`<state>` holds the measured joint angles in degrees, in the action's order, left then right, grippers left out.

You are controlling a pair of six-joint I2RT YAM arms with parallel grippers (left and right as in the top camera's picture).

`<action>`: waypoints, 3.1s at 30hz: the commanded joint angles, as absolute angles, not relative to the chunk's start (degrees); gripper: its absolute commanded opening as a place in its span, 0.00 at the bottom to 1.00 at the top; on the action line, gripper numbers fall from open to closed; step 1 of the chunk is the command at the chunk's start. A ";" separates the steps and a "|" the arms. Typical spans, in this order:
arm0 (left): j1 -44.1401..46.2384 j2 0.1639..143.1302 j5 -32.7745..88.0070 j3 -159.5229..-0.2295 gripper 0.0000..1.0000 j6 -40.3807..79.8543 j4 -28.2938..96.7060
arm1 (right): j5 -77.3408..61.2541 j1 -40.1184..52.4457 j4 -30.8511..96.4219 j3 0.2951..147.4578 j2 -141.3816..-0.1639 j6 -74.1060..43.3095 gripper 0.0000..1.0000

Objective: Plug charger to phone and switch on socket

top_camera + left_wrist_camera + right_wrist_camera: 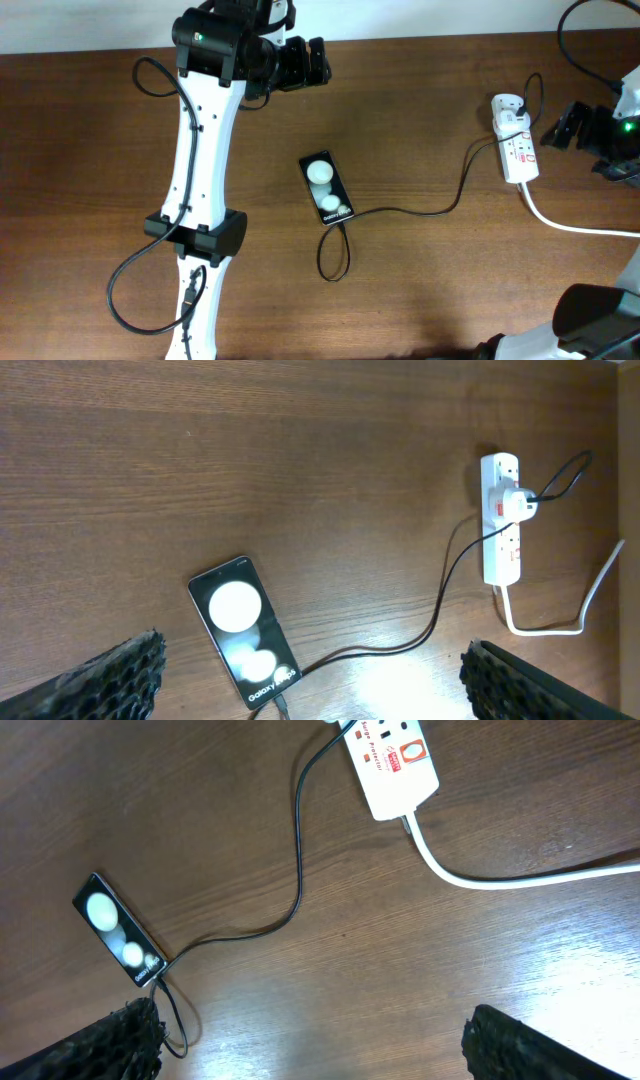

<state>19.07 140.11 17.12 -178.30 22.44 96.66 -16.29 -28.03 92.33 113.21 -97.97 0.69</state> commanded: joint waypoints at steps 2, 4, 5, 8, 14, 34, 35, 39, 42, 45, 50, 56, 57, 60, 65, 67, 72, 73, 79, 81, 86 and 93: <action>19.14 137.99 15.88 -179.19 0.99 21.52 96.71 | -15.94 -27.73 92.16 112.77 -97.17 1.04 0.99; 19.07 137.99 13.58 -179.19 0.99 21.52 96.71 | -15.94 -27.73 92.16 112.77 -97.17 1.04 0.99; 19.09 137.99 11.25 -179.17 0.99 21.52 96.71 | -15.94 -27.73 92.16 112.77 -97.17 1.04 0.99; 19.09 137.99 1.45 -177.10 0.99 21.52 96.71 | -15.94 -27.73 92.16 112.77 -97.17 1.04 0.99; 18.96 128.44 -5.39 -146.04 0.99 20.71 76.55 | -15.94 -27.73 92.16 112.77 -97.17 1.04 0.99; 14.06 49.41 -23.88 -39.68 0.99 20.69 27.94 | -15.94 -27.73 92.16 112.77 -97.17 1.04 0.99; 14.06 46.98 -23.86 -37.21 0.99 20.69 26.50 | -15.94 -27.73 92.16 112.77 -97.17 1.04 0.99; 14.09 32.88 -23.92 -24.71 0.99 20.69 20.18 | -15.94 -27.73 92.16 112.77 -97.17 1.04 0.99; 14.09 25.63 -23.81 -18.57 0.99 20.75 14.52 | -15.94 -27.73 92.16 112.77 -97.17 1.04 0.99; 14.09 19.38 -24.51 -13.15 0.99 20.73 7.88 | -15.94 -27.73 92.16 112.77 -97.17 1.04 0.98; 14.20 10.24 -24.47 -8.10 0.99 20.73 -4.03 | -15.94 -27.73 92.16 112.77 -97.17 1.04 0.99; 14.20 0.25 -24.47 -1.04 0.99 20.75 -17.43 | -15.81 -27.73 92.16 112.77 -97.17 1.04 0.99; 14.24 0.27 -24.47 -0.47 0.99 20.75 -18.59 | -15.81 -27.73 92.16 112.77 -97.17 1.04 0.99; 15.11 0.27 -24.16 -0.47 0.99 20.95 -15.29 | -15.81 -27.73 92.16 112.77 -97.17 1.04 0.99; 15.22 0.23 -23.29 -0.47 0.99 20.93 1.30 | -15.81 -27.73 92.16 112.77 -97.17 1.04 0.99; 15.22 0.23 -23.38 -0.47 0.99 20.84 3.16 | -15.81 -27.73 92.16 112.77 -97.17 1.04 0.99; 15.22 0.23 -22.04 -0.49 0.99 15.49 3.33 | -15.81 -27.73 92.16 112.77 -97.17 1.04 0.99; 15.22 0.23 -22.06 -0.49 0.99 15.49 3.33 | -15.81 -27.73 92.16 112.77 -97.17 1.04 0.99; 15.22 0.25 -22.28 -0.51 0.99 9.10 3.14 | -15.81 -27.73 92.16 112.77 -97.17 1.04 0.99; 15.07 0.27 -22.28 -0.51 0.99 9.10 3.16 | -15.81 -27.73 92.16 112.77 -97.17 1.04 0.99; 12.78 0.27 -22.28 -0.51 0.99 9.10 3.14 | -15.81 -27.73 92.16 112.77 -97.17 1.04 0.99; 4.05 0.27 -22.28 -0.51 0.99 9.10 3.14 | -15.81 -27.73 92.16 112.77 -97.17 1.04 0.99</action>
